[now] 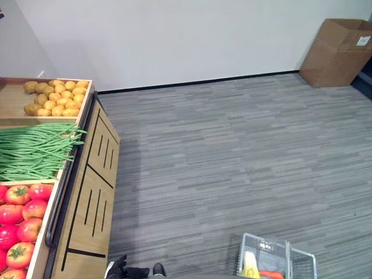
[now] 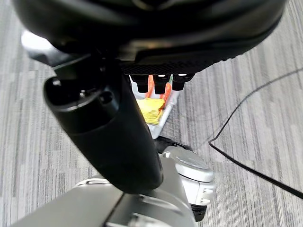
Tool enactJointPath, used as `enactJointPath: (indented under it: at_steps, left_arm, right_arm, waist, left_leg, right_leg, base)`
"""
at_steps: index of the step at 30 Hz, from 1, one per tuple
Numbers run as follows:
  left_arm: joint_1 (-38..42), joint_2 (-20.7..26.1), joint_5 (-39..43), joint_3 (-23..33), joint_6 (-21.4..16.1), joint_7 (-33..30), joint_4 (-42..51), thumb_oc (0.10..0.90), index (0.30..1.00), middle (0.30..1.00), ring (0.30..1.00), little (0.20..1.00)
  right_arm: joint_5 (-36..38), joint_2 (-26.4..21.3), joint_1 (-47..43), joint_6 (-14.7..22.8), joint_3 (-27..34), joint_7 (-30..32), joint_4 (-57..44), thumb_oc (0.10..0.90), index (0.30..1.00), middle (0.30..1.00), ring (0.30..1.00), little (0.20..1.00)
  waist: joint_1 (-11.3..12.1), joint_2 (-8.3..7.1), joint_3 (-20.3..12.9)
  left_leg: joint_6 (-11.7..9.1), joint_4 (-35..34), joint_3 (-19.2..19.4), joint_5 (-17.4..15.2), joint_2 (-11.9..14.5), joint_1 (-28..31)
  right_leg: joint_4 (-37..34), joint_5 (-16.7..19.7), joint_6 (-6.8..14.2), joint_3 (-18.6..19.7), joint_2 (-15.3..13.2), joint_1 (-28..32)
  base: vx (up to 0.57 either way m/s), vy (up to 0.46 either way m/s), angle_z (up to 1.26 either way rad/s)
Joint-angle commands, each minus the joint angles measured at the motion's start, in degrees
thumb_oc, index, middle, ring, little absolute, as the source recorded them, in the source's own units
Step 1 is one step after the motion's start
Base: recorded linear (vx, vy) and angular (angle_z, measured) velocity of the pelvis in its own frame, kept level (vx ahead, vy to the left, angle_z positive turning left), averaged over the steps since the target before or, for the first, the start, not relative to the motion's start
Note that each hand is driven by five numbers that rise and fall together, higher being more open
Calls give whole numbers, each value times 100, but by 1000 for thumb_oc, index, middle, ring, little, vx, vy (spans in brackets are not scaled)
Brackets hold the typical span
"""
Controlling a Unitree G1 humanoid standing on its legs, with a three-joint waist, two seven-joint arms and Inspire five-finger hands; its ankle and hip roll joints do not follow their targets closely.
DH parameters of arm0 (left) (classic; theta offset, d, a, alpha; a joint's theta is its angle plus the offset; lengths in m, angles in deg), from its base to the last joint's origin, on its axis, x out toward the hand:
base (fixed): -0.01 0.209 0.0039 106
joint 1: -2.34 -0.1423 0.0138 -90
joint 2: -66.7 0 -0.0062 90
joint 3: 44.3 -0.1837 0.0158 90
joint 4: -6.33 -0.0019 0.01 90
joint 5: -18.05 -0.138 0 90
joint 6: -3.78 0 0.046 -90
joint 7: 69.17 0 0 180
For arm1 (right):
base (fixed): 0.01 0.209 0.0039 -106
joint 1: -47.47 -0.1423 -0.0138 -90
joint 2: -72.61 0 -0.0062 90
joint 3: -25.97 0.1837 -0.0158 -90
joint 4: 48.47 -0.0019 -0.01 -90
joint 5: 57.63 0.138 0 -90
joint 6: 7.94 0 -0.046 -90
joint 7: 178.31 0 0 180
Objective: Get the vegetables into the basket
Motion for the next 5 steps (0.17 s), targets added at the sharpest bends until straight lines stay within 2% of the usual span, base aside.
enactJointPath:
  at_steps: [1,5]
  left_arm:
    - [-66,-185,-194,-183,151,143,-508,900,1000,1000,1000,1000]
    - [-21,-280,-63,-254,161,156,-540,900,1000,1000,1000,1000]
  right_arm:
    - [399,84,-136,-6,-54,-209,234,900,1000,1000,1000,1000]
    - [623,319,-162,-67,-27,-190,329,900,1000,1000,1000,1000]
  waist:
    - [109,-84,-131]
    - [91,-48,-187]
  left_leg:
    - [-143,12,-357,-534,41,429]
    - [-131,12,-388,-540,22,430]
  right_leg:
    - [83,141,39,-100,-36,-316]
    - [153,120,36,-128,-56,-318]
  base:
    - [0,0,0]
    - [-7,33,3]
